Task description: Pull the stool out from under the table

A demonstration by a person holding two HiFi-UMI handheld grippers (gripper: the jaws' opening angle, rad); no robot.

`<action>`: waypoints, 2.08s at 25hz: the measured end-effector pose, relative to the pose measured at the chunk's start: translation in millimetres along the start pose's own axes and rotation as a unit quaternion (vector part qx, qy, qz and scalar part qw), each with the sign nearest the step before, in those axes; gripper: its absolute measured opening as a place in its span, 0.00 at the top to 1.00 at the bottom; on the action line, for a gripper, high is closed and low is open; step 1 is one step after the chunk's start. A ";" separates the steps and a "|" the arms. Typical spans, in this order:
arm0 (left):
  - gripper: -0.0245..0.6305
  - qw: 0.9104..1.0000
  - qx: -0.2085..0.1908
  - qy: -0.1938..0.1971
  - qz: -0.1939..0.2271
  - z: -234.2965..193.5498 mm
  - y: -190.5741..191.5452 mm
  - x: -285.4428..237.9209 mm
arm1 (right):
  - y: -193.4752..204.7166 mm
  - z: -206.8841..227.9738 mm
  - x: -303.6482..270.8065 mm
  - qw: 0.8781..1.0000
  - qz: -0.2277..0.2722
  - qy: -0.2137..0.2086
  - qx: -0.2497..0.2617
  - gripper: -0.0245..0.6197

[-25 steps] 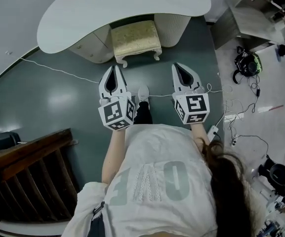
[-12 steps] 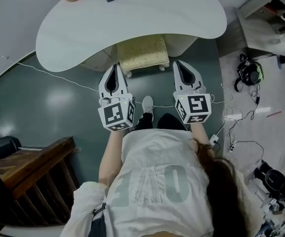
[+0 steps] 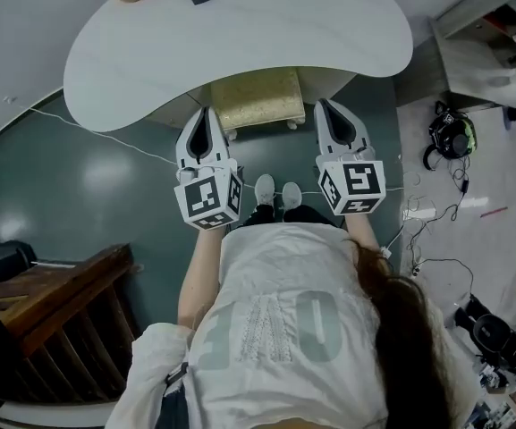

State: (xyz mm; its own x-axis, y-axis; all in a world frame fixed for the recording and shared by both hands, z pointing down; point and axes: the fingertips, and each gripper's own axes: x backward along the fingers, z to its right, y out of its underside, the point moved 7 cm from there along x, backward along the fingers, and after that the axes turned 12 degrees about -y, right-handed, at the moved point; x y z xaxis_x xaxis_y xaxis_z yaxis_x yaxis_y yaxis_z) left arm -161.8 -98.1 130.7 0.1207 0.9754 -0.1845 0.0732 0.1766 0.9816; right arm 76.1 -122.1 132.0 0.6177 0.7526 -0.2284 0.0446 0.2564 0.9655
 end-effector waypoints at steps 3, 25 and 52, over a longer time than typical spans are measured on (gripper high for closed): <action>0.92 1.000 0.003 -0.008 0.005 5.5 -0.9 2.9 | 1.2 4.6 5.6 1.000 0.003 0.000 -0.004 0.91; 0.47 1.000 0.018 0.016 -0.004 16.7 9.3 4.5 | 24.9 -4.7 -14.0 0.994 -0.055 -0.088 -0.023 0.46; 0.47 0.986 -0.066 0.016 -0.149 -10.4 197.9 -110.2 | 163.8 89.1 -101.3 0.985 -0.148 -0.048 -0.070 0.46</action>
State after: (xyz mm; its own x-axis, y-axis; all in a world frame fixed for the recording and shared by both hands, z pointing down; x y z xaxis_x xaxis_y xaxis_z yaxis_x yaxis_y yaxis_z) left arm -170.9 -169.3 345.8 0.0827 0.8804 -0.4670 -0.0292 0.4706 0.8819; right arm 90.8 -210.4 324.3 0.6657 0.5728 -0.4783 0.1297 0.5424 0.8300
